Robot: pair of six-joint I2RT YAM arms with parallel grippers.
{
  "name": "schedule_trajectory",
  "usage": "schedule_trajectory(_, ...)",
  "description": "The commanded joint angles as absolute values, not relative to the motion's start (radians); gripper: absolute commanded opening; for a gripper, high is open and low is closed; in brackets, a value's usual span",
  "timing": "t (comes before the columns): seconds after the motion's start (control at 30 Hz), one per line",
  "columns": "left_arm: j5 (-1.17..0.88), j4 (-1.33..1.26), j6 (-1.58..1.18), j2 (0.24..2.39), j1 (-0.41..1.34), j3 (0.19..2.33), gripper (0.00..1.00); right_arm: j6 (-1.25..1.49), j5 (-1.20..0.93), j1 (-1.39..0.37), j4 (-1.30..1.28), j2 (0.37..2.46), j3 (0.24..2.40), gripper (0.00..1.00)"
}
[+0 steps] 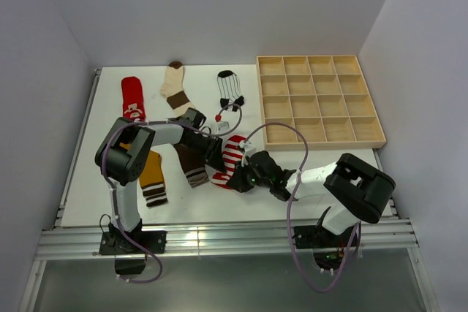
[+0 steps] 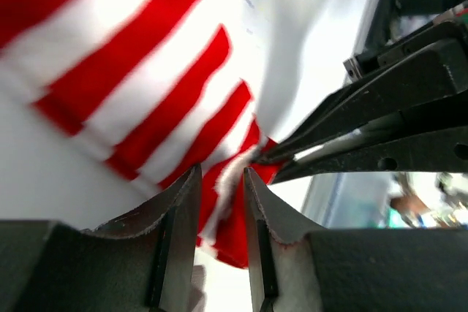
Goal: Roll the socks
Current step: Roll the sock at the center of the board.
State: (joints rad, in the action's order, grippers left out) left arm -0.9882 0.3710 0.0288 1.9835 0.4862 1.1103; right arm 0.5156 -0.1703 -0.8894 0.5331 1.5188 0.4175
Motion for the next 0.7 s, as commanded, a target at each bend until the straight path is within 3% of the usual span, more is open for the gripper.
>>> schedule_trajectory(0.0, -0.901, 0.194, -0.069, 1.896, 0.460, 1.066, 0.35, 0.540, -0.213, -0.870, 0.497, 1.557, 0.385, 0.00)
schedule_trajectory(0.4, -0.663, 0.075, -0.026, 1.700, 0.449, 0.968, 0.39, 0.646, -0.282, -0.784, 0.440, 1.563, 0.339, 0.00)
schedule_trajectory(0.67, -0.563, 0.147, 0.196, 1.579, 0.466, 0.968, 0.49, 0.678, -0.347, -0.696, 0.281, 1.586, 0.368, 0.00)
